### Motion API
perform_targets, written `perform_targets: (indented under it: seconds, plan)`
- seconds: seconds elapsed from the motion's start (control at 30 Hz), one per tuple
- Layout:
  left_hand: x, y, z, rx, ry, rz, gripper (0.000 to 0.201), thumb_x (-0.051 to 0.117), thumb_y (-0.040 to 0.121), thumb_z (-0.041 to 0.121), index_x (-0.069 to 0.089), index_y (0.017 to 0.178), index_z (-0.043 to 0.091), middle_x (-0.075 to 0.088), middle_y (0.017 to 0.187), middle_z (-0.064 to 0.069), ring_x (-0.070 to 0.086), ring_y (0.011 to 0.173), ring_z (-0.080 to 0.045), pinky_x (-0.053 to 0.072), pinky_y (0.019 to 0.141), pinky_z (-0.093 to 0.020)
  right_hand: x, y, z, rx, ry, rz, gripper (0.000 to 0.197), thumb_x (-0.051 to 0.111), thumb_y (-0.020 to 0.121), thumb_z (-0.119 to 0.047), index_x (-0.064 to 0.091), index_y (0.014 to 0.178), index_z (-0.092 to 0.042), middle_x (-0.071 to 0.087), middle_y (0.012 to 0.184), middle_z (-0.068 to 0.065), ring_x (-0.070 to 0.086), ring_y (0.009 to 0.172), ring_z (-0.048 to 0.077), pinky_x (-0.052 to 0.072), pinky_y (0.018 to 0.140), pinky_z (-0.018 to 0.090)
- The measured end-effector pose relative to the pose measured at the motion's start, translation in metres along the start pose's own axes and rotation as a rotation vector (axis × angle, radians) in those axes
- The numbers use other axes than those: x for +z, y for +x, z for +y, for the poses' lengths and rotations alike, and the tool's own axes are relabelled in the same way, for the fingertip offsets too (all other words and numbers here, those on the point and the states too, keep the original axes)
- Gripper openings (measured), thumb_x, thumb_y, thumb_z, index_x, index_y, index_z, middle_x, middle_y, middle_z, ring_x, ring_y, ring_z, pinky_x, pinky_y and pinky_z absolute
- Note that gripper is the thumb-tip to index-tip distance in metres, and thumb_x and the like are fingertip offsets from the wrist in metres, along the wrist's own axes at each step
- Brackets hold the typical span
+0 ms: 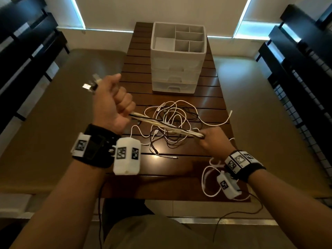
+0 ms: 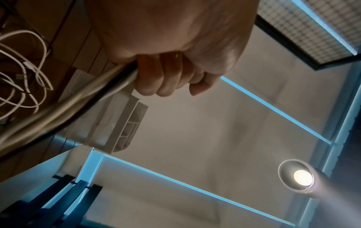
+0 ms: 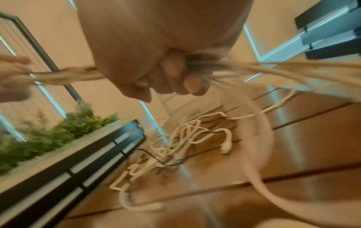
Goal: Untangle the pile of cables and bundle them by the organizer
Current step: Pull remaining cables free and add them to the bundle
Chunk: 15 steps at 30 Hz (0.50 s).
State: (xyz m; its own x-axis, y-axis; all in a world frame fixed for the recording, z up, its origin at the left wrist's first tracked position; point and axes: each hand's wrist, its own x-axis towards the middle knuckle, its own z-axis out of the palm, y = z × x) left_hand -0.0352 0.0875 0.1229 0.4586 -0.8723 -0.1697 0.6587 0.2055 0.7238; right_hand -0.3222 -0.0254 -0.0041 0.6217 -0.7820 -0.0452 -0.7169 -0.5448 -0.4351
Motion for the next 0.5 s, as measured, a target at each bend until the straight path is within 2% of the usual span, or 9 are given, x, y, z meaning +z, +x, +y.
perform_targets:
  seconds: [0.07,0.17,0.23,0.3,0.33,0.37,0.43,0.5]
  plan:
    - [-0.007,0.002,0.013,0.033,-0.002,0.015,0.058,0.056,0.102,0.024,0.024,0.053,0.025,0.012,0.047,0.008,0.008,0.038,-0.01,0.014,0.034,-0.024,0.001,-0.008,0.026,0.12,-0.049,-0.056,0.021,0.067,0.091,-0.023,0.074,0.072,-0.014,0.064,0.062,0.007,0.062,0.066,0.032,0.044,0.062,0.036]
    - [-0.013,0.002,0.016,0.038,0.011,0.008,0.057,0.058,0.101,0.025,0.024,0.055,0.026,0.011,0.049,0.008,0.009,0.039,-0.01,0.015,0.034,-0.023,0.011,-0.011,0.039,0.191,-0.135,-0.157,0.027,0.066,0.096,-0.031,0.073,0.074,-0.019,0.072,0.073,0.009,0.065,0.078,0.035,0.05,0.07,0.039]
    - [-0.013,0.003,0.011,0.02,0.036,-0.005,0.059,0.056,0.102,0.025,0.024,0.053,0.026,0.012,0.047,0.008,0.009,0.038,-0.01,0.014,0.034,-0.023,0.013,-0.01,0.034,0.162,-0.124,-0.239,0.033,0.064,0.097,-0.041,0.068,0.072,-0.021,0.071,0.073,0.006,0.065,0.074,0.028,0.052,0.068,0.038]
    - [-0.015,0.002,0.01,0.002,0.061,-0.009,0.06,0.054,0.103,0.026,0.025,0.051,0.025,0.014,0.045,0.008,0.008,0.038,-0.01,0.014,0.034,-0.023,0.003,-0.011,0.027,0.118,-0.092,-0.387,0.025,0.07,0.092,-0.05,0.063,0.078,-0.03,0.07,0.078,-0.003,0.066,0.075,0.018,0.05,0.066,0.031]
    - [-0.017,0.001,0.011,-0.005,0.066,-0.011,0.06,0.054,0.103,0.026,0.025,0.051,0.025,0.014,0.044,0.008,0.008,0.038,-0.01,0.013,0.034,-0.023,-0.004,-0.01,0.024,0.106,-0.069,-0.482,0.024,0.076,0.087,-0.054,0.06,0.087,-0.035,0.069,0.087,-0.008,0.066,0.08,0.013,0.05,0.068,0.026]
    - [-0.019,0.0,0.011,-0.01,0.066,-0.014,0.06,0.054,0.103,0.026,0.026,0.051,0.025,0.014,0.044,0.008,0.007,0.038,-0.01,0.012,0.034,-0.023,-0.012,-0.008,0.023,0.105,-0.049,-0.566,0.035,0.08,0.081,-0.058,0.059,0.099,-0.037,0.068,0.098,-0.011,0.065,0.089,0.01,0.05,0.073,0.024]
    - [-0.022,-0.001,0.011,-0.017,0.062,-0.014,0.06,0.055,0.103,0.026,0.026,0.051,0.025,0.014,0.044,0.009,0.008,0.039,-0.01,0.013,0.034,-0.023,-0.03,-0.001,0.02,0.125,-0.023,-0.67,0.072,0.084,0.071,-0.066,0.055,0.127,-0.033,0.063,0.122,-0.013,0.061,0.108,0.009,0.053,0.091,0.028]
    - [-0.023,-0.002,0.01,-0.031,0.061,-0.014,0.06,0.055,0.103,0.027,0.026,0.05,0.025,0.014,0.044,0.009,0.009,0.037,-0.009,0.014,0.033,-0.023,-0.048,0.012,0.013,0.151,0.056,-0.683,0.093,0.082,0.068,-0.071,0.046,0.145,-0.033,0.057,0.134,-0.014,0.058,0.121,0.012,0.05,0.102,0.036]
